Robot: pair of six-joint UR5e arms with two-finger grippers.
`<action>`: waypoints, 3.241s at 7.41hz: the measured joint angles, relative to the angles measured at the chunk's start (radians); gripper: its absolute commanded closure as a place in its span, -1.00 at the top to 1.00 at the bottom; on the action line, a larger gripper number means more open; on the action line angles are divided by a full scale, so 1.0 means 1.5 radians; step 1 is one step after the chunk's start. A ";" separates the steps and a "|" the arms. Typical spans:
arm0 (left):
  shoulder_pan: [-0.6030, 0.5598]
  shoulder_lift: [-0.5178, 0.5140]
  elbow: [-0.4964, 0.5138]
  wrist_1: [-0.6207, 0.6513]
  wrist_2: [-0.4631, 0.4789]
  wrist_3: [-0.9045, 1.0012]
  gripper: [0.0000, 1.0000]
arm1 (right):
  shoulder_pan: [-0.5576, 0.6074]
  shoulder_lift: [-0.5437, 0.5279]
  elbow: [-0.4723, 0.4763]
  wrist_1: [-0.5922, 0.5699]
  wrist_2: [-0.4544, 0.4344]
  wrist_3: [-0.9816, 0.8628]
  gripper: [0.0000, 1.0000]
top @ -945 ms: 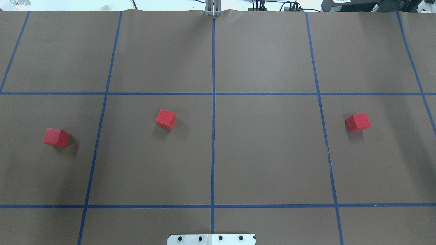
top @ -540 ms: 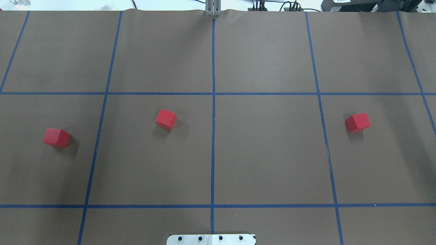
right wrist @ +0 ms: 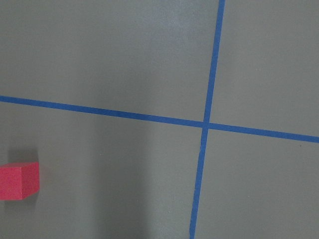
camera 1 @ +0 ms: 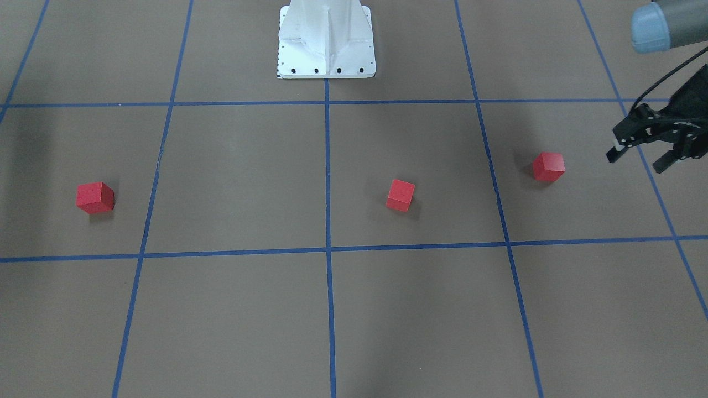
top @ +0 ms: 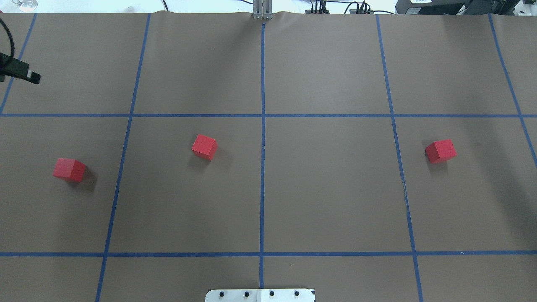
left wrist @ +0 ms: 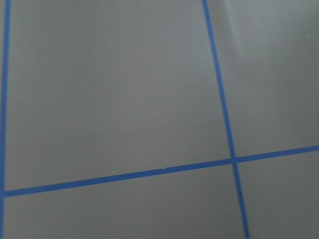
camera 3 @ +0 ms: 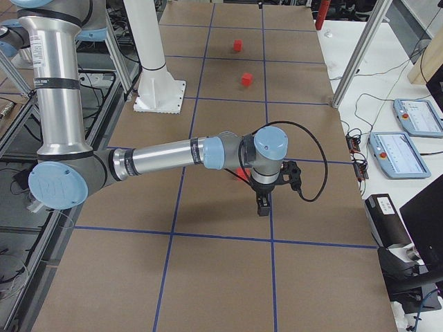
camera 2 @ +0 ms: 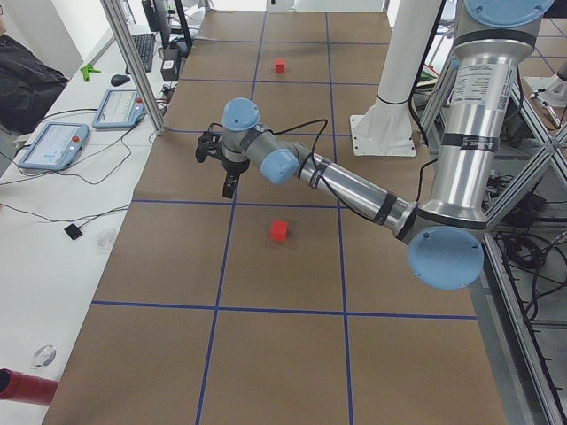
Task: Form red blocks into L shape at center
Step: 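Reach the left gripper down to the middle red cube and grasp it, then carry the red cube with the left gripper to the grid center and release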
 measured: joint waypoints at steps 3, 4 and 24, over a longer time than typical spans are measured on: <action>0.231 -0.087 -0.037 -0.004 0.222 -0.222 1.00 | -0.013 -0.006 -0.019 0.044 0.004 0.001 0.98; 0.302 -0.122 -0.025 -0.005 0.297 -0.272 1.00 | -0.017 -0.009 -0.028 0.077 0.005 0.002 0.98; 0.424 -0.356 0.213 -0.006 0.424 -0.393 -1.00 | -0.035 -0.005 -0.032 0.097 0.007 0.005 0.98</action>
